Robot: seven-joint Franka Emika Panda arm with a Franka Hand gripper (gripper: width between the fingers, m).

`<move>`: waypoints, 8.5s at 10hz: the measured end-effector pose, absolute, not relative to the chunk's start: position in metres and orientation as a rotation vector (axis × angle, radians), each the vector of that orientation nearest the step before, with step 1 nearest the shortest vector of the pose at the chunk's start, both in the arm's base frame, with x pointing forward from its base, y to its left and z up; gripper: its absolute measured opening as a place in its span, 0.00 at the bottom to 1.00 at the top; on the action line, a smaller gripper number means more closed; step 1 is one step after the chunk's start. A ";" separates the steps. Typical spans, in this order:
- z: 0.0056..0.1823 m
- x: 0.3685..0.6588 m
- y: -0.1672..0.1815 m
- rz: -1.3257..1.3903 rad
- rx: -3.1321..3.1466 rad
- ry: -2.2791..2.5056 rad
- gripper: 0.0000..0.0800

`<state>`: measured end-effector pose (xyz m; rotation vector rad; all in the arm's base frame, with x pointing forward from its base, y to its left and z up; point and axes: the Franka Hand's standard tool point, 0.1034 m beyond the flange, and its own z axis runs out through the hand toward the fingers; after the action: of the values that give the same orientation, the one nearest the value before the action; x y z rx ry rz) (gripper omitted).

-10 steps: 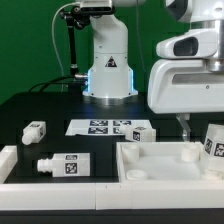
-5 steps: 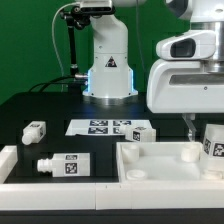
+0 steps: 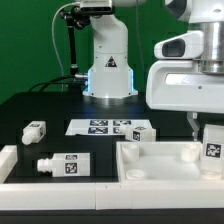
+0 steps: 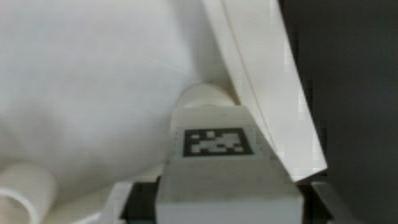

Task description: Assemble one leg

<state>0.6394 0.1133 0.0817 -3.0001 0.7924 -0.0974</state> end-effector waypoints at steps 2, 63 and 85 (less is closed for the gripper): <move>0.081 0.639 0.114 -0.101 -2.873 1.161 0.36; 0.073 0.635 0.109 -0.083 -2.862 1.014 0.81; 0.067 0.636 0.111 -0.018 -2.494 1.723 0.66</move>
Offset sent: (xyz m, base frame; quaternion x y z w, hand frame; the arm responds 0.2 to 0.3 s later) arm 0.0035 0.0045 -0.0032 0.0499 -0.0847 0.4104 0.9066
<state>0.6356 0.1111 0.0675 -2.4942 1.7228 -0.0176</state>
